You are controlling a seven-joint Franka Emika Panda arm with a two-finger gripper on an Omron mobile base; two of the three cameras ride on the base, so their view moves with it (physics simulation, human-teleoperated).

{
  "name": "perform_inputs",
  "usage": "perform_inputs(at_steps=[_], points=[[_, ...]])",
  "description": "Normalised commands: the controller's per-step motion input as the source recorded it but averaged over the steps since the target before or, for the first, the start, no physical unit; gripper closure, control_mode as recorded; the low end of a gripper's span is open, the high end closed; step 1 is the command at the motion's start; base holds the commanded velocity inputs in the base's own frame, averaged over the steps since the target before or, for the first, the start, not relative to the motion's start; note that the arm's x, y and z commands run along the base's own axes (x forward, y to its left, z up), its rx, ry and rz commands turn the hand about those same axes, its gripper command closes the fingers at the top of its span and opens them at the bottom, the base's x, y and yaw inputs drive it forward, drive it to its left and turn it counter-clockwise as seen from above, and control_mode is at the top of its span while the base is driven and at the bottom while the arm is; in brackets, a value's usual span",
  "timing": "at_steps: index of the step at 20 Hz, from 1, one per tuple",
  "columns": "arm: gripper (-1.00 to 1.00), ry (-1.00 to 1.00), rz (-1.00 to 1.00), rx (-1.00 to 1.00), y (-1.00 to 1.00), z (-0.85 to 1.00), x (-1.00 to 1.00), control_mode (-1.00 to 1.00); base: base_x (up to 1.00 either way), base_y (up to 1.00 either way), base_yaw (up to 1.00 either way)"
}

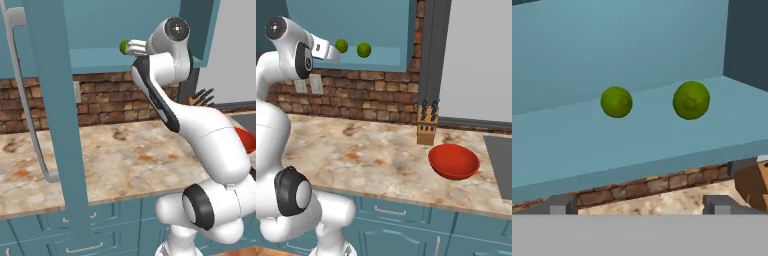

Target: Pick the limes from the cabinet and place them in one bowl. Pick the mango from the sink and place it in the other bowl.

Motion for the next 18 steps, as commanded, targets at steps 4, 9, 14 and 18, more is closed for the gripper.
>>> perform_inputs(at_steps=[4,9,14,18], points=[[-1.00,0.01,-0.03,0.01,0.07,0.08,0.76,-1.00,0.00,0.00,0.00],[-1.00,0.03,0.00,0.00,0.01,0.00,0.70,-1.00,0.00,0.00,0.00],[-1.00,0.02,0.00,0.00,0.00,-0.02,0.48,-1.00,0.00,0.00,0.00],[-1.00,0.00,0.00,0.00,0.00,0.00,0.02,-1.00,0.00,0.00,0.00]])
